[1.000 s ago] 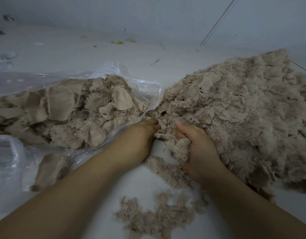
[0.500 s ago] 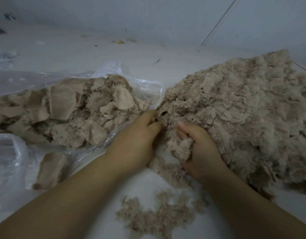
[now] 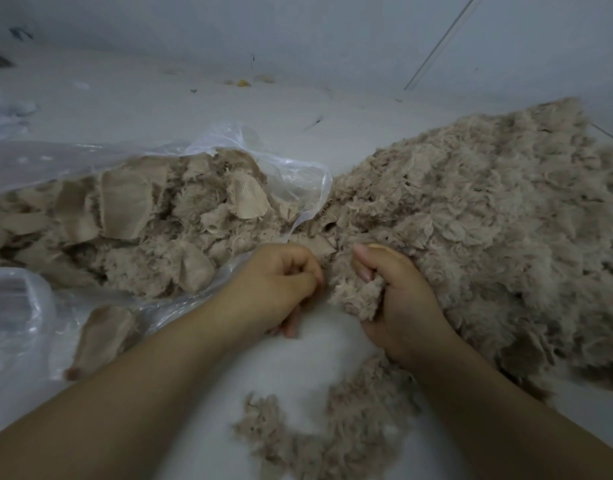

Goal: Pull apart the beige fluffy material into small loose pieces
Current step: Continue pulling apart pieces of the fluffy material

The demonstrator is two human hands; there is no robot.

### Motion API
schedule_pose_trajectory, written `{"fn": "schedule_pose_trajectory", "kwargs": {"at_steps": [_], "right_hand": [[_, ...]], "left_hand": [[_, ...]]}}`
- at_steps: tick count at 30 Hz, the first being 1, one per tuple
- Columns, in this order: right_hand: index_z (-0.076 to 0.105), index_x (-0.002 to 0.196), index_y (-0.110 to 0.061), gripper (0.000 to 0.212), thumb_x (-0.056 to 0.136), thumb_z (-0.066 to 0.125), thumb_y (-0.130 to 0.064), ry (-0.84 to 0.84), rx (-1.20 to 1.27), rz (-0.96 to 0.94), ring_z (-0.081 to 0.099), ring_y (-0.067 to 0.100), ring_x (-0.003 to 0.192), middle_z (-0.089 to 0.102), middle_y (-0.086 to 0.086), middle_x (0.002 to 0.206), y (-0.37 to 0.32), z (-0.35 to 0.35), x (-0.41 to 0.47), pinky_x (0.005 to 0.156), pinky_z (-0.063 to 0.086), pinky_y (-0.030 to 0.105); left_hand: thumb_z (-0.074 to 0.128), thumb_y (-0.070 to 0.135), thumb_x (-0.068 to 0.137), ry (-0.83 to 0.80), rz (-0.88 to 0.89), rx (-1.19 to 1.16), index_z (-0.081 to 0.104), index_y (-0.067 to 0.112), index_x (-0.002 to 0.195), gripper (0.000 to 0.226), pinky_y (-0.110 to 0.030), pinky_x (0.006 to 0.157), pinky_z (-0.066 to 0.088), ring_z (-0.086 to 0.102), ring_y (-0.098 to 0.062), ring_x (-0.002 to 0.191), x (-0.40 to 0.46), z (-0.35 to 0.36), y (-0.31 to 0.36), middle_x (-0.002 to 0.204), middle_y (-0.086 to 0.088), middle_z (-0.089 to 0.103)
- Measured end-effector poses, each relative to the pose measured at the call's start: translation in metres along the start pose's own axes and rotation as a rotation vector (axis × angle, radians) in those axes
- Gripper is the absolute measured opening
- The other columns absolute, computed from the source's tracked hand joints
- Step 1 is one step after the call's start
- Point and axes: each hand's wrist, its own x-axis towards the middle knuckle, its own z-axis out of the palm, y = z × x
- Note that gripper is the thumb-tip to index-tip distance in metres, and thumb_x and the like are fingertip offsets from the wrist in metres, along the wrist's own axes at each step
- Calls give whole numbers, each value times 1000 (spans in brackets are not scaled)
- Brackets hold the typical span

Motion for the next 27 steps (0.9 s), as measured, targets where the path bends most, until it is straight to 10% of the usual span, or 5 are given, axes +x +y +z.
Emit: {"fn": "schedule_pose_trajectory", "kwargs": {"at_steps": [3, 7, 14, 21, 27], "right_hand": [[43, 55, -13, 33, 84, 58, -21, -54, -59, 4, 46, 26, 65, 43, 12, 61, 1, -1, -1, 65, 40, 33], [44, 71, -7, 25, 81, 61, -23, -54, -77, 101, 44, 45, 77, 45, 31, 84, 4, 0, 1, 71, 35, 53], [59, 89, -9, 14, 93, 57, -22, -57, -130, 80, 38, 7, 40, 57, 10, 66, 1, 0, 2, 36, 30, 15], [69, 80, -9, 25, 88, 61, -32, -133, -149, 127, 23, 2, 36, 41, 1, 53, -1, 3, 0, 36, 21, 11], [56, 78, -6, 18, 77, 68, -20, -97, -164, 114, 28, 4, 33, 49, 15, 58, 1, 2, 0, 34, 24, 12]], "left_hand": [[60, 25, 94, -49, 36, -197, 63, 4, 94, 21, -18, 32, 33, 50, -24, 34, 3, 7, -1, 70, -27, 54], [65, 7, 89, 71, 120, -284, 62, 4, 78, 11, -18, 32, 37, 50, -16, 30, 6, 13, -4, 54, -17, 59], [54, -7, 91, 219, 322, -415, 56, 0, 81, 12, -26, 37, 48, 59, -21, 40, 8, 9, -2, 59, -9, 65], [52, -8, 93, 313, 382, -443, 54, 1, 82, 15, -28, 40, 49, 59, -22, 41, 10, 6, -2, 57, -11, 62], [67, 39, 77, 178, 175, -487, 57, 6, 86, 36, -26, 38, 43, 55, -26, 41, 10, 7, -3, 59, -16, 60]]}}
